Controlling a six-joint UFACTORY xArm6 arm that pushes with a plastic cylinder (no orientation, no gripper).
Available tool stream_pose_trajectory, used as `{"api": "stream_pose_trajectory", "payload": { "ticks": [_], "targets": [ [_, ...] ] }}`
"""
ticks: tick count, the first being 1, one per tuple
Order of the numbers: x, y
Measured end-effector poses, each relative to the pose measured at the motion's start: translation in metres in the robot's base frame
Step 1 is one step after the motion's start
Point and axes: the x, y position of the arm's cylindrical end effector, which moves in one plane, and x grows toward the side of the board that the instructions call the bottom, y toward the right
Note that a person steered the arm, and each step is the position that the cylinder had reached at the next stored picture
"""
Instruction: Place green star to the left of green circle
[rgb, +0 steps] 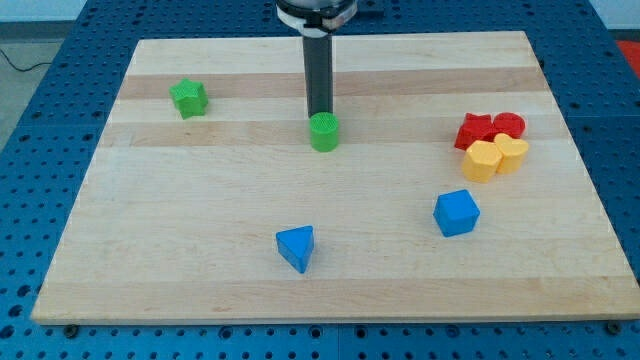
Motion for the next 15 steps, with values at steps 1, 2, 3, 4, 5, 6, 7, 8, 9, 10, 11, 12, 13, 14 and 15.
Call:
{"api": "stream_pose_trajectory", "payload": {
  "ticks": [1, 2, 3, 4, 5, 6, 7, 8, 9, 10, 11, 12, 13, 14, 15],
  "targets": [
    [-0.021, -0.005],
    [-0.069, -0.047],
    [-0.084, -0.124],
    [-0.087, -0.210],
    [-0.083, -0.255],
    [-0.056, -0.236],
    [-0.022, -0.179],
    [-0.006, -0.147],
    [-0.027, -0.182],
    [-0.064, -0.183],
    [-0.059, -0.137],
    [-0.026, -0.093],
    [0.001, -0.062],
    [-0.021, -0.072],
    [-0.052, -0.112]
  ]
}}
